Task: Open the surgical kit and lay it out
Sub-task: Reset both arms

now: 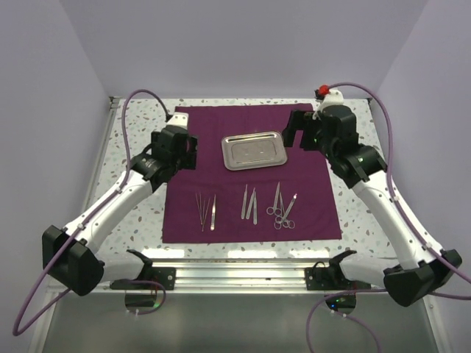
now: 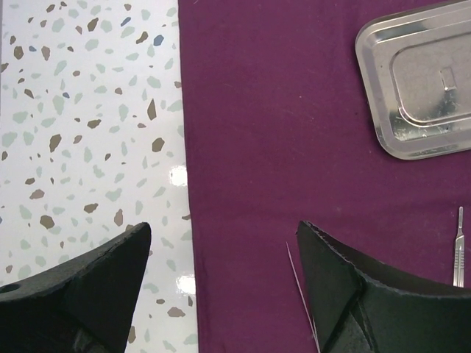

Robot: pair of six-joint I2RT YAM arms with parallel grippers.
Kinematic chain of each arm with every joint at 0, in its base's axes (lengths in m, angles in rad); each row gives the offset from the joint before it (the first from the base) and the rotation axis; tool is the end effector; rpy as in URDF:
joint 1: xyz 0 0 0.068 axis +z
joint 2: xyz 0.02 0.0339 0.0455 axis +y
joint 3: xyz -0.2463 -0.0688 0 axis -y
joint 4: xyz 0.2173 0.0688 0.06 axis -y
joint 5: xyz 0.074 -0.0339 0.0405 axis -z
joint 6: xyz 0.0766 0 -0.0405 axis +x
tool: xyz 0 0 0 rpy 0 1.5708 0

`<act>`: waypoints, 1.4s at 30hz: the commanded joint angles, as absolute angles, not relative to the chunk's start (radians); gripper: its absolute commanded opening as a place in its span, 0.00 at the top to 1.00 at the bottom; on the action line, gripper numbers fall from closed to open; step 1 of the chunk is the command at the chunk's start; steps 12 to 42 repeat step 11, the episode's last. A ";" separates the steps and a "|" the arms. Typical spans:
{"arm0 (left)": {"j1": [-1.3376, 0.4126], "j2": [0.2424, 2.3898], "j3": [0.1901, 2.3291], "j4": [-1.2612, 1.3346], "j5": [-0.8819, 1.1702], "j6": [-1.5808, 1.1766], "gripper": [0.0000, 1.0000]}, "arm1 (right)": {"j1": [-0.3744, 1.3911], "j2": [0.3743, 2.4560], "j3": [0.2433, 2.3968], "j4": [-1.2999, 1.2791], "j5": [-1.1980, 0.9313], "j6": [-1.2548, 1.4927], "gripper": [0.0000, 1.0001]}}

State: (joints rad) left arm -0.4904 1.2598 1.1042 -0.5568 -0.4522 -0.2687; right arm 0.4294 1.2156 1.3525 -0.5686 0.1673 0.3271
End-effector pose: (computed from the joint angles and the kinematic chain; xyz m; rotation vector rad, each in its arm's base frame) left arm 0.2599 -0.1008 0.2802 0.0131 2.2010 0.0965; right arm 0.2574 0.1038 0.3710 0.0050 2.0103 0.3183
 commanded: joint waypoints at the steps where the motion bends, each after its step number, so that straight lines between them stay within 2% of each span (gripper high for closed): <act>1: -0.479 1.282 1.166 -0.502 -0.465 -0.259 0.16 | 0.431 1.161 1.312 -0.535 0.242 0.299 0.02; 11: -0.479 1.296 1.164 -0.529 -0.486 -0.290 0.15 | 0.433 1.135 1.279 -0.563 0.327 0.301 0.02; 42: -0.479 1.296 1.164 -0.529 -0.486 -0.290 0.15 | 0.433 1.135 1.279 -0.563 0.327 0.301 0.02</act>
